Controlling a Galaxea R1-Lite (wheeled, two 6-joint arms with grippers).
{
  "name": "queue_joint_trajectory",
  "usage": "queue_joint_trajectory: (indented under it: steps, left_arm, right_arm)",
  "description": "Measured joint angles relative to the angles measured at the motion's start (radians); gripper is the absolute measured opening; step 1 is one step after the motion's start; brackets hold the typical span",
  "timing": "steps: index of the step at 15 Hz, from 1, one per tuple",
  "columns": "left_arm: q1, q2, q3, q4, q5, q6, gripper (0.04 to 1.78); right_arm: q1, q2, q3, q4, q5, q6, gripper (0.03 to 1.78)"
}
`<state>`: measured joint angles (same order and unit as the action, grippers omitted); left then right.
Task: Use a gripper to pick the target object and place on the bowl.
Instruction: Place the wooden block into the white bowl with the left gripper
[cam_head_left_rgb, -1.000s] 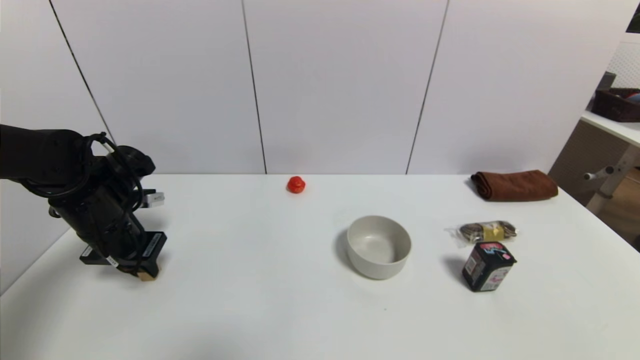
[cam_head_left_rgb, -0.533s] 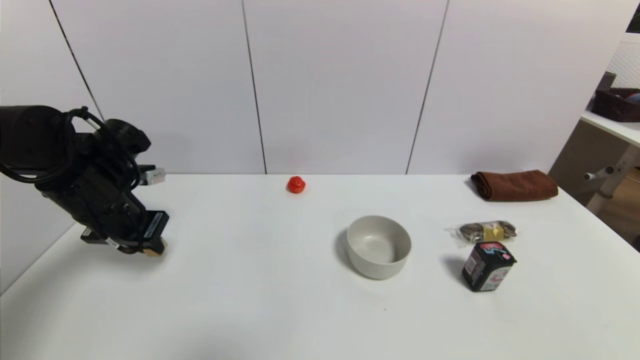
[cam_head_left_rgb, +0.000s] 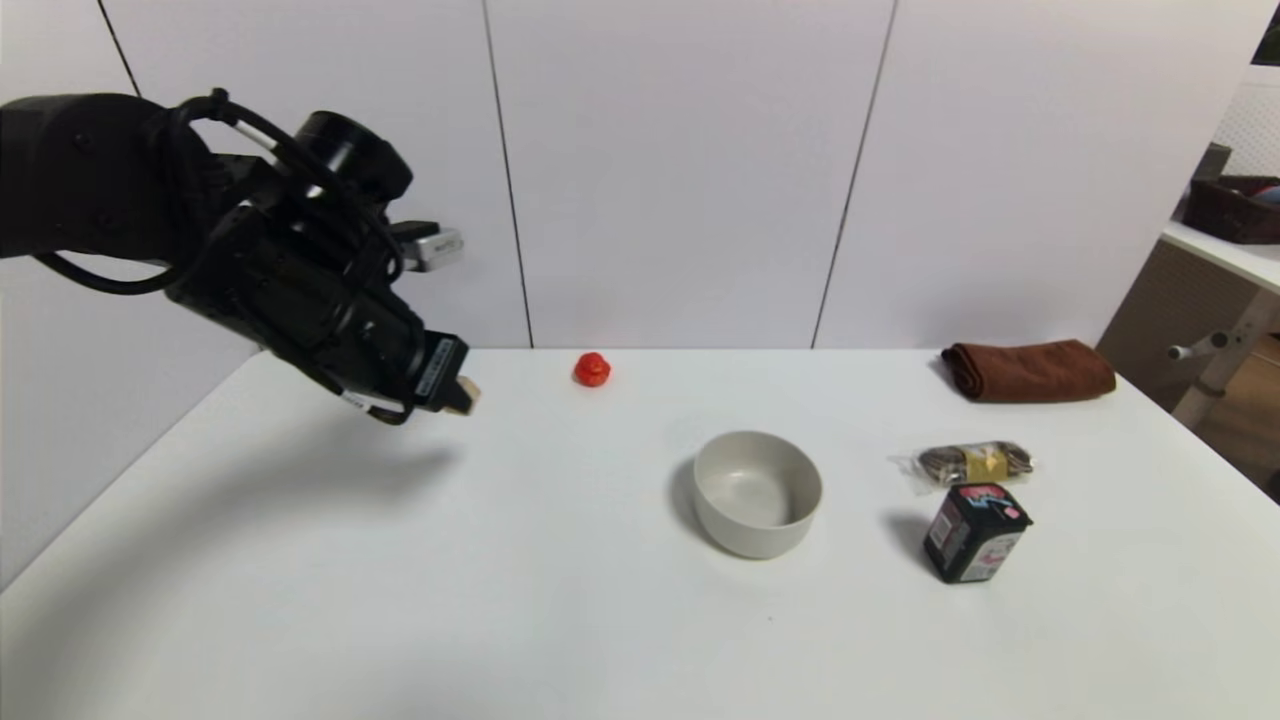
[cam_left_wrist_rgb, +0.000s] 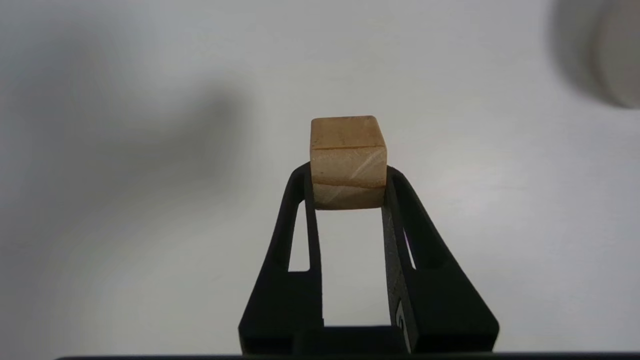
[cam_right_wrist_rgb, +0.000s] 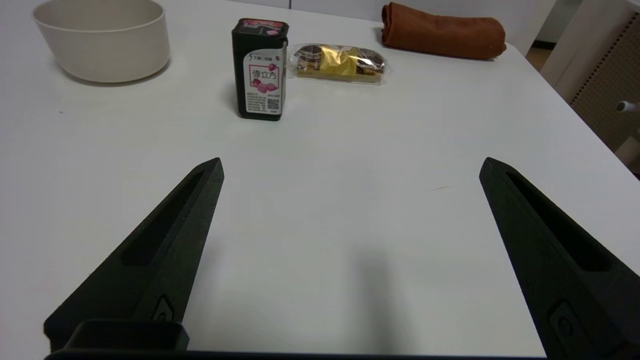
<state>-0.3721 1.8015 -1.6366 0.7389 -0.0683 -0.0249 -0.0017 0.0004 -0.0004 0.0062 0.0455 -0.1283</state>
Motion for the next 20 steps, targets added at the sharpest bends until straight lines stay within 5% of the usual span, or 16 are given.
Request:
queue_joint_trajectory:
  steps: [4, 11, 20]
  left_arm:
    - [-0.104, 0.109, -0.094, -0.163, -0.223, 0.078, 0.37]
    - [-0.27, 0.336, -0.311, -0.258, -0.287, 0.12, 0.37]
    - [-0.394, 0.461, -0.329, -0.249, -0.293, 0.113, 0.37]
  right_arm:
    - [0.0, 0.0, 0.0, 0.0, 0.0, 0.0, 1.77]
    - [0.0, 0.0, 0.0, 0.0, 0.0, 0.0, 1.77]
    - [0.0, 0.0, 0.0, 0.0, 0.0, 0.0, 1.77]
